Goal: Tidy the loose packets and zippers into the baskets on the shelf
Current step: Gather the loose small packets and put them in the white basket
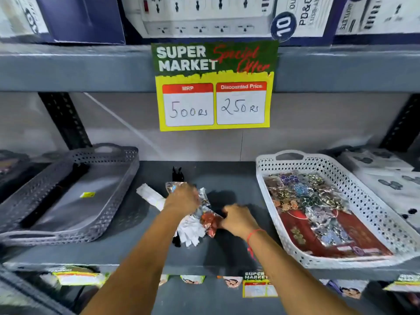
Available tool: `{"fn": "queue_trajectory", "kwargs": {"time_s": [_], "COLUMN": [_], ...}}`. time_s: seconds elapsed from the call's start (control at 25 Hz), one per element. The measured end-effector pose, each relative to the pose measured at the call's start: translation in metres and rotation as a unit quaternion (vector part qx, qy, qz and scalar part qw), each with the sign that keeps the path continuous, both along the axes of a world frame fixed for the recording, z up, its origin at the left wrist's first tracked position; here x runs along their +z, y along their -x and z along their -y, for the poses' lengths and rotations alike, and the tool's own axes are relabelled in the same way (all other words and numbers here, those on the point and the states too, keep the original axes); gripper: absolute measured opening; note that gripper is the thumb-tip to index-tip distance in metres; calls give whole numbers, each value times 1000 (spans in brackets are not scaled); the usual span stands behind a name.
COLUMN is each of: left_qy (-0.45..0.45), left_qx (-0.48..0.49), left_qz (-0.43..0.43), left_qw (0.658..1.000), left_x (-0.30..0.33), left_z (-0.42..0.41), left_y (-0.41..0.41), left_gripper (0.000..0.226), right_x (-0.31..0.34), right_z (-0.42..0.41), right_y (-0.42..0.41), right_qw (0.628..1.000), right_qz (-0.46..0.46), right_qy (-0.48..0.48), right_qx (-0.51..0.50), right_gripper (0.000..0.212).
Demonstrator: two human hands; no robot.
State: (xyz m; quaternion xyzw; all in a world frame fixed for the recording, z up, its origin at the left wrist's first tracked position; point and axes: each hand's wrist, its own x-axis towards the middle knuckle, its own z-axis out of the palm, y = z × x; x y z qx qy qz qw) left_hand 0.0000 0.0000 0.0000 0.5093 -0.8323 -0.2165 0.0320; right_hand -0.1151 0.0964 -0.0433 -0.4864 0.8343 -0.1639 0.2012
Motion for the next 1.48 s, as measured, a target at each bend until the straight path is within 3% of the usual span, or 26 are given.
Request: {"fn": "queue_trajectory", "kwargs": {"time_s": [0.2,0.28,0.4,0.48,0.56,0.68,0.76,0.84,1.0,1.08,1.16,1.24,1.32,1.4,1.48], "left_qy": [-57,-77,-134,-171,-216,-163,-68,-30,-34,-22,-10,-16,-39,-82,-116], "left_qx": [-38,-38,7,15,-3,-21,-22,-36,-80,-90,-97,-111,-115,-117,-116], "left_qz": [91,111,20,-56,-91,-89,-42,10,95,96,72,34,-9,-63,-102], "left_qw": [993,990,991,983,972,982,997,999,992,991,993,993,992,988,981], "left_x": [1,-1,4,15,28,29,22,16,10,9,11,16,27,39,45], "left_z": [1,5,9,3,0,14,27,35,43,45,49,56,58,54,49], "left_y": [7,7,11,11,8,12,17,19,18,17,17,21,26,31,33], "left_gripper": [25,8,32,33,22,4,4,10,21,25,28,27,27,25,24], "right_x": [5,7,15,28,47,69,72,69,66,65,70,80,84,81,72], "right_z": [16,18,13,6,-8,-29,-34,-30,-26,-26,-23,-6,17,35,44], "right_y": [7,8,8,12,18,34,35,31,16,10,10,16,20,15,10], "right_qw": [995,993,988,976,972,989,974,959,952,944,946,972,998,982,948], "right_qz": [54,82,146,216,230,102,71,24,-115,-145,-159,-125,-4,178,300], "right_qy": [-80,-88,-59,-35,-30,-106,-211,-278,-283,-298,-283,-198,-54,36,63], "right_qx": [-2,7,-2,-17,-30,22,48,52,29,15,1,-26,-34,-53,-87], "right_gripper": [45,39,19,32,31,21,18,17,17,36,39,31,20,30,22]}}
